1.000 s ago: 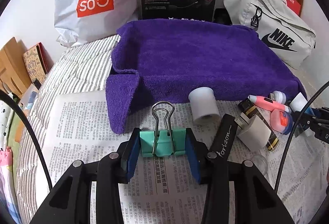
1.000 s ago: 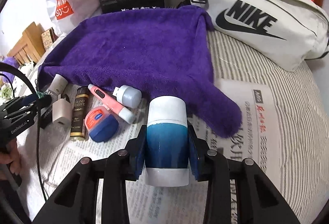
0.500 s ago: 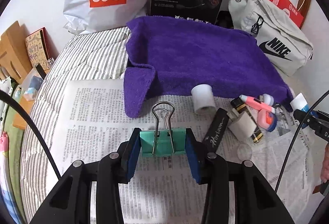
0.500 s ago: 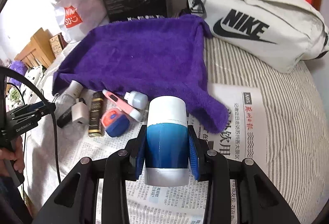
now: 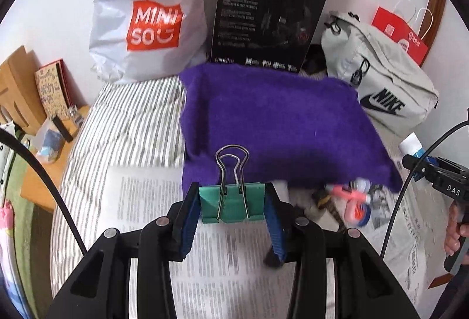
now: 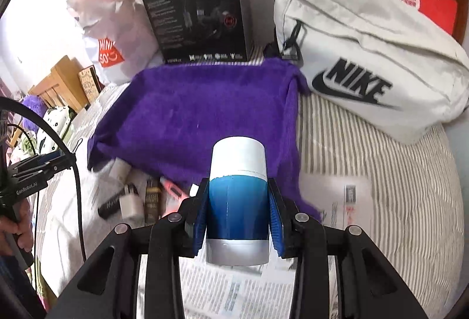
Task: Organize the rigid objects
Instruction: 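Set the clip on the purple towel with the left gripper while the right sets the cylinder there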
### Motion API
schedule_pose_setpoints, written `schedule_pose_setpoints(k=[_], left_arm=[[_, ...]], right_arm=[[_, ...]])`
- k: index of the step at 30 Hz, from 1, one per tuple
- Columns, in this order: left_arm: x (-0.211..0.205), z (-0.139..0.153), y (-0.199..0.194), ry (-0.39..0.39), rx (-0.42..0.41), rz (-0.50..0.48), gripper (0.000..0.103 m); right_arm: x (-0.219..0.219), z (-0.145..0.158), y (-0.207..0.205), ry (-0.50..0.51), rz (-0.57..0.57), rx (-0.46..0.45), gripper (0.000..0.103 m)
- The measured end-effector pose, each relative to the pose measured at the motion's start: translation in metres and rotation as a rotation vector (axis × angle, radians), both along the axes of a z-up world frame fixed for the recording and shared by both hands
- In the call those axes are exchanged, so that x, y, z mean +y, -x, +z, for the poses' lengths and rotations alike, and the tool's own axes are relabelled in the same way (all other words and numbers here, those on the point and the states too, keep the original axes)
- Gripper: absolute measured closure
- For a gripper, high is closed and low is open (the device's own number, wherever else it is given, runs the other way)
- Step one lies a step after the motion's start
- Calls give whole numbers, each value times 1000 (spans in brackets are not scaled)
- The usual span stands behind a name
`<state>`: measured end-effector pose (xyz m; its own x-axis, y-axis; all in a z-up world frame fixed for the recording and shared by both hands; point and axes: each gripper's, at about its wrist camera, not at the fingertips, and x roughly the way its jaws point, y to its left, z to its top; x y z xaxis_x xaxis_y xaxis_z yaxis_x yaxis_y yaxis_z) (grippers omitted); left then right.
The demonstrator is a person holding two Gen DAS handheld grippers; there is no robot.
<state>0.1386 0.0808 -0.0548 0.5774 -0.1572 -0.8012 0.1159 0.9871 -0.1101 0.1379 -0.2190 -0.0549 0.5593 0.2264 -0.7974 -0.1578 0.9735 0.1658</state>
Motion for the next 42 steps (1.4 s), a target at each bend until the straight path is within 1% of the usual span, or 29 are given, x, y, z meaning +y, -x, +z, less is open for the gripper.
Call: schedule_pose_setpoints(k=[7, 13, 17, 20, 24, 30, 36, 38, 39, 40, 42], left_arm=[[-9, 7, -45, 18, -7, -28, 63], [-12, 10, -80, 19, -13, -41, 63], [-9, 5, -91, 22, -7, -41, 63], [-4, 0, -95, 20, -2, -42, 63], [4, -6, -99, 37, 8, -40, 63], [9, -18, -106, 45, 25, -41, 63], [12, -27, -112, 68, 49, -42, 63], [12, -29, -114, 73, 52, -42, 63], [12, -30, -115, 74, 55, -40, 63], [12, -31, -117, 77, 58, -41, 63], [10, -33, -120, 82, 59, -49, 63]], right_arm=[[-6, 10, -35, 1, 4, -28, 67], [-3, 6, -75, 16, 15, -41, 67], [8, -12, -109, 43, 36, -32, 67], [14, -33, -135, 79, 44, 12, 67], [18, -59, -158, 128, 44, 64, 67], [22, -71, -177, 163, 54, 112, 67], [28, -76, -184, 178, 68, 129, 67], [28, -77, -186, 169, 64, 132, 66], [28, -78, -185, 171, 66, 131, 65], [27, -78, -184, 172, 64, 133, 60], [25, -77, -180, 158, 74, 145, 58]])
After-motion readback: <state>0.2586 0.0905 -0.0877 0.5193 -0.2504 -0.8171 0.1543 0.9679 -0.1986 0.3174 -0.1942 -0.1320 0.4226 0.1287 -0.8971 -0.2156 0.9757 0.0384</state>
